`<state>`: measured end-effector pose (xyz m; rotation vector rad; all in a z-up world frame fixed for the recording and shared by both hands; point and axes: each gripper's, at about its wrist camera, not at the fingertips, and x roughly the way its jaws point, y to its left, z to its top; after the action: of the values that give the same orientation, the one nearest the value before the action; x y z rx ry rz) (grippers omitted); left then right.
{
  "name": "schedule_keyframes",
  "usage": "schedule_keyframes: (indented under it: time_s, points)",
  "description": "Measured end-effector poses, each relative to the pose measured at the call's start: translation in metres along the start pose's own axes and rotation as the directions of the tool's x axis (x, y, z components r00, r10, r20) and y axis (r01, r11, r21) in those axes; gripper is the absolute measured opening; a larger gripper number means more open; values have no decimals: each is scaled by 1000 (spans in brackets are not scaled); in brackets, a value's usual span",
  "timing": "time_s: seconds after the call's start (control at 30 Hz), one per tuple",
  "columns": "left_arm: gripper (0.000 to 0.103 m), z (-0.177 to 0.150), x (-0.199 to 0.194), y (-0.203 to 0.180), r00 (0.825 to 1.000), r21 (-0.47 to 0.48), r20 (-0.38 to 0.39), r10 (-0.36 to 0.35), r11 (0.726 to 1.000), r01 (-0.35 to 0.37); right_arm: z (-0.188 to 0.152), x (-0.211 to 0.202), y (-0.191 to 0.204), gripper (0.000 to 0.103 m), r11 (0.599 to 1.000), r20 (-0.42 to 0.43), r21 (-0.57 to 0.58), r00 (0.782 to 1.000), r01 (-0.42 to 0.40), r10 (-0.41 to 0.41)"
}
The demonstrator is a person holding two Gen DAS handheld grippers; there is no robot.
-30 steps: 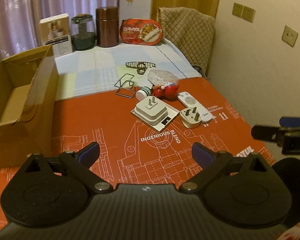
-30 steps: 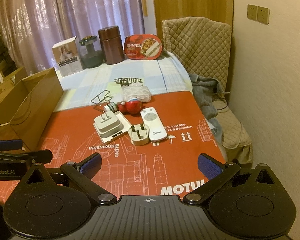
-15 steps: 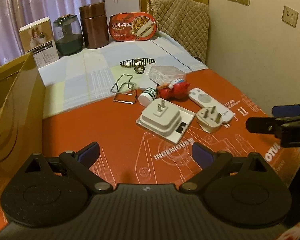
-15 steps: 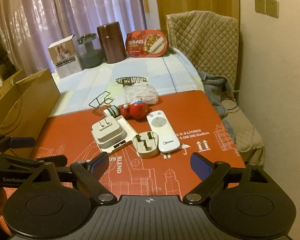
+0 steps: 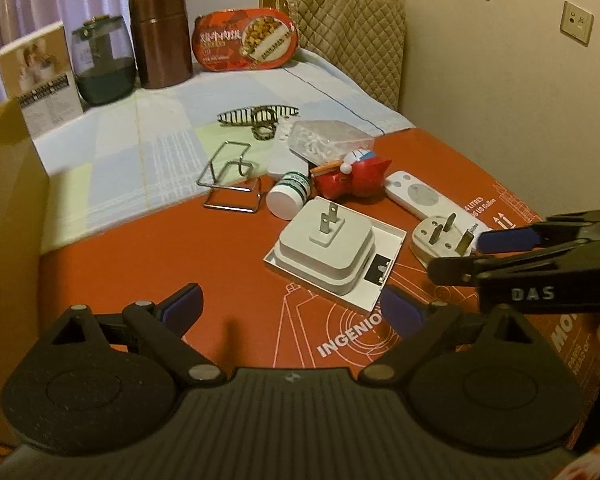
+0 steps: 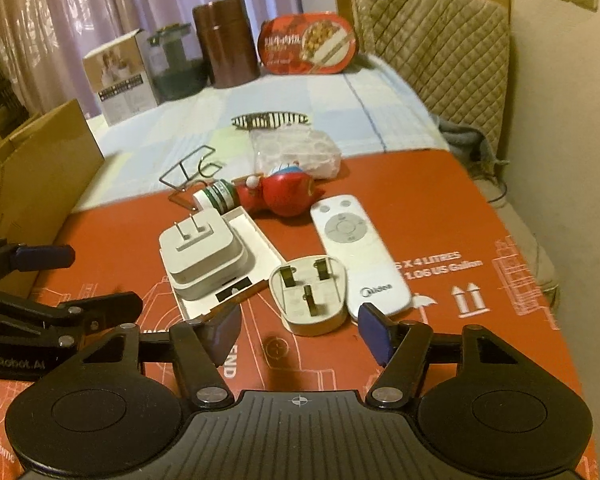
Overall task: Organize rigid objects
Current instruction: 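Grasp the white plug adapter with the left tool while the right tool grasps the white UK plug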
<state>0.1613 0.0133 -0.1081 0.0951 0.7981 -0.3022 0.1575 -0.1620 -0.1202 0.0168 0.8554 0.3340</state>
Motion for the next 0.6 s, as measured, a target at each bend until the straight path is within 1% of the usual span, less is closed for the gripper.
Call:
schedule_keyframes:
  time_s: [0.17, 0.3, 0.4, 0.47, 0.6]
  points:
    - [93, -1, 9, 4, 1000, -14, 9, -14, 1000, 14, 7, 12, 3, 63, 998, 24, -46, 999, 29, -28]
    - [93, -2, 13, 7, 1000, -19, 14, -18, 1000, 18, 6, 12, 6, 63, 999, 37, -42, 999, 27, -25]
    - [93, -3, 16, 9, 1000, -22, 15, -26, 999, 27, 2, 14, 12, 63, 997, 26, -65, 999, 32, -31]
    - [93, -3, 18, 9, 999, -18, 14, -34, 999, 34, 2, 19, 11, 62, 998, 13, -59, 999, 36, -36]
    - [93, -2, 21, 8, 998, 0, 19, -52, 999, 52, 6, 26, 10, 61, 997, 28, -63, 998, 51, -49]
